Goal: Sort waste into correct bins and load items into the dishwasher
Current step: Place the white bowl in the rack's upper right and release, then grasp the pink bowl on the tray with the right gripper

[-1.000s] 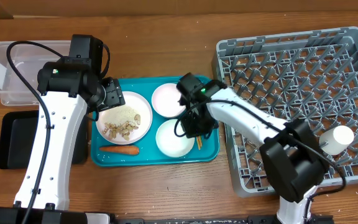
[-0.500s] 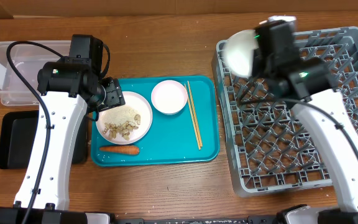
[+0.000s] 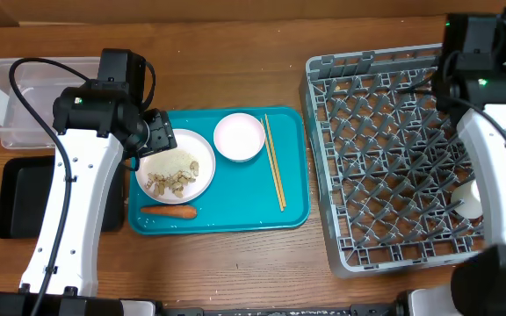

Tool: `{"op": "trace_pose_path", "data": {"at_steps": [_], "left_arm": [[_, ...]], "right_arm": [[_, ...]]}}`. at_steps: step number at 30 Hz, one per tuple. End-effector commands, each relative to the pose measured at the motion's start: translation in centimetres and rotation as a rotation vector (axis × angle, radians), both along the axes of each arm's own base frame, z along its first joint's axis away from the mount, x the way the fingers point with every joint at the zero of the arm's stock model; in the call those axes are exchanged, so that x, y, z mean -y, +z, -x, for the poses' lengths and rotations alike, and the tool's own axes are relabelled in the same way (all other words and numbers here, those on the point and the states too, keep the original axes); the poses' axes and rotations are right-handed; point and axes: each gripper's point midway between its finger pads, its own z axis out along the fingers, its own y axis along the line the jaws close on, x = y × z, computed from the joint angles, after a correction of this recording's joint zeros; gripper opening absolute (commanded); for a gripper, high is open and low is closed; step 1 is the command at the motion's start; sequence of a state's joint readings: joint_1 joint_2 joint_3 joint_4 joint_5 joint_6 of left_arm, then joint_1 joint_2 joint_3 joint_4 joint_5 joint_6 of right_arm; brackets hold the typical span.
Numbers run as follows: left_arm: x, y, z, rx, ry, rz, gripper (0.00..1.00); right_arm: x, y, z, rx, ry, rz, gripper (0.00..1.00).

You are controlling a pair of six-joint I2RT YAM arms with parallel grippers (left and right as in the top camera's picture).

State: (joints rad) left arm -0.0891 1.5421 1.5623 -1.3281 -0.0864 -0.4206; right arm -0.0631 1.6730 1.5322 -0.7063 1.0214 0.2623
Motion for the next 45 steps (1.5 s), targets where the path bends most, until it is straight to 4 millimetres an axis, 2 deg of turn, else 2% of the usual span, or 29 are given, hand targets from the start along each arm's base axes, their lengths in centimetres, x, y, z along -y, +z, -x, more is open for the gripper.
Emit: {"op": "trace_pose_path", "data": {"at_steps": [1,5,9,14,17,18,20,22,26,29,31,34,37,40,42,44,45], "left_arm": [[-0.1,0.5,-0.1,0.018,0.018,0.007,0.75],[-0.1,0.5,-0.1,0.018,0.017,0.010,0.75],[0.0,0.5,-0.1,0.017,0.015,0.014,0.75],[0.0,0.5,-0.2,0.018,0.015,0.014,0.75],[0.0,0.5,-0.2,0.020,0.015,0.014,0.75],[0.0,0.5,-0.2,0.020,0.015,0.014,0.75],[0.0,0.6,-0.2,0.022,0.015,0.014,0.75],[0.0,0.6,-0.3,0.024,0.015,0.015,0.76],[0.0,0.6,-0.3,0.023,0.015,0.014,0.76],[0.0,0.5,-0.2,0.021,0.015,0.014,0.77],[0.0,0.5,-0.2,0.017,0.015,0.014,0.78],[0.0,0.5,-0.1,0.017,0.015,0.014,0.81],[0.0,0.5,-0.1,0.016,0.015,0.013,0.87],[0.0,0.5,-0.1,0.016,0.015,0.014,0.88],[0.0,0.5,-0.1,0.016,0.015,0.014,0.88],[0.0,0.5,-0.1,0.015,0.015,0.014,0.89],[0.0,0.5,-0.1,0.015,0.015,0.014,0.89]], "right_arm": [[2.7,-3.6,0.3,-0.094,-0.113,0.052,0.04],[4.0,-7.8,-0.4,-0.187,-0.140,0.044,0.04],[4.0,-11.7,-1.1,-0.277,-0.131,0.031,0.04],[1.6,-14.8,-1.9,-0.365,-0.058,-0.010,0.04],[-1.5,-16.9,-2.2,-0.433,0.049,-0.109,0.05],[-2.3,-17.4,-1.9,-0.464,0.073,-0.134,0.17],[-3.6,-18.2,-1.3,-0.521,0.108,-0.168,0.60],[-4.7,-18.2,-0.8,-0.561,0.134,-0.182,0.89],[-6.7,-16.0,-1.2,-0.500,0.186,-0.225,0.99],[-8.7,-12.5,-2.1,-0.393,0.264,-0.275,1.00],[-11.3,-9.8,-3.0,-0.339,0.393,-0.330,1.00],[-17.8,-6.2,-3.8,-0.268,0.692,-0.478,1.00],[-24.2,-4.3,-3.1,-0.217,0.935,-0.639,1.00],[-29.5,-4.3,-1.7,-0.238,1.102,-0.774,0.96],[-32.5,-5.3,-0.7,-0.279,1.178,-0.845,0.92],[-36.0,-7.6,0.5,-0.367,1.227,-0.911,0.86],[-37.0,-8.5,0.8,-0.394,1.228,-0.923,0.86]]}}
